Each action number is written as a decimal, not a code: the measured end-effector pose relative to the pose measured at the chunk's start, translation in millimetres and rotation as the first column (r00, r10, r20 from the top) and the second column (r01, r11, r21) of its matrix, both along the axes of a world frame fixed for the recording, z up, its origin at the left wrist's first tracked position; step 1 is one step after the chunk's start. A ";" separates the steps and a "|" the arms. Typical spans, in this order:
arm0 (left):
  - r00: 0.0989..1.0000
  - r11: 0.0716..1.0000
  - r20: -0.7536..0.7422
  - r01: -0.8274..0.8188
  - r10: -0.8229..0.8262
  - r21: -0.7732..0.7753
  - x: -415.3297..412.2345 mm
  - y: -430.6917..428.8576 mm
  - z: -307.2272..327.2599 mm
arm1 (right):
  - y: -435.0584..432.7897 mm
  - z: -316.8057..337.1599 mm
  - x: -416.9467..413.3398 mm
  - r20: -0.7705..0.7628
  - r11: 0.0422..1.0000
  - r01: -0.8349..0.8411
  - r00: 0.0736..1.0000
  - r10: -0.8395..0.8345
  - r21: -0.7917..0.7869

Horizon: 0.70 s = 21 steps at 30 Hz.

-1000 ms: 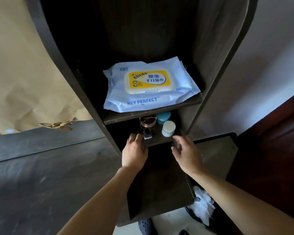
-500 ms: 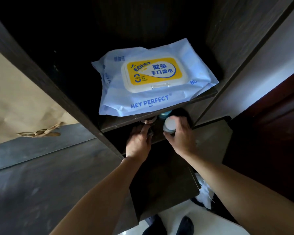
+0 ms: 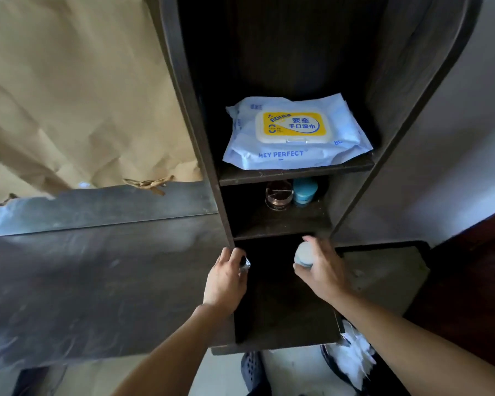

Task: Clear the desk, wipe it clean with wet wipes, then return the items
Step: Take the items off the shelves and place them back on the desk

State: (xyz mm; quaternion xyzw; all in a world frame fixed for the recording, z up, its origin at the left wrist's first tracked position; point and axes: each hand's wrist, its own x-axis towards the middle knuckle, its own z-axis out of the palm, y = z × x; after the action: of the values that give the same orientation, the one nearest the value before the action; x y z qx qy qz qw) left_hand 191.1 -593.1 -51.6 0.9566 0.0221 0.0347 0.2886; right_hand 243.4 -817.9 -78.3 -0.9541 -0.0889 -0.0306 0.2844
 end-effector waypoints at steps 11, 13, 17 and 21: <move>0.950 0.948 -0.027 -0.310 0.312 0.068 -150.4 65.1 16.0 | 74.1 24.2 -72.4 -0.177 0.945 -0.326 0.932 0.315 -0.033; 0.928 0.927 -0.012 -0.371 0.372 0.061 -172.8 88.7 21.8 | 103.9 30.5 -86.0 -0.186 0.921 -0.388 0.907 0.378 -0.020; 0.889 0.886 0.012 -0.457 0.457 0.077 -211.7 145.2 27.5 | 174.3 36.8 -107.1 -0.182 0.881 -0.473 0.868 0.463 -0.016; 0.876 0.869 -0.006 -0.478 0.483 0.130 -249.5 217.1 29.8 | 252.4 36.5 -127.7 -0.172 0.862 -0.507 0.851 0.496 -0.024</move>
State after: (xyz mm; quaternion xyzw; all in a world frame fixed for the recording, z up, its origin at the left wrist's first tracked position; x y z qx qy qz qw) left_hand -58.3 -376.0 -21.8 0.9376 0.2626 0.0882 0.2102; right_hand 115.7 -565.5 -41.8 -0.9064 -0.3123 0.1243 0.2559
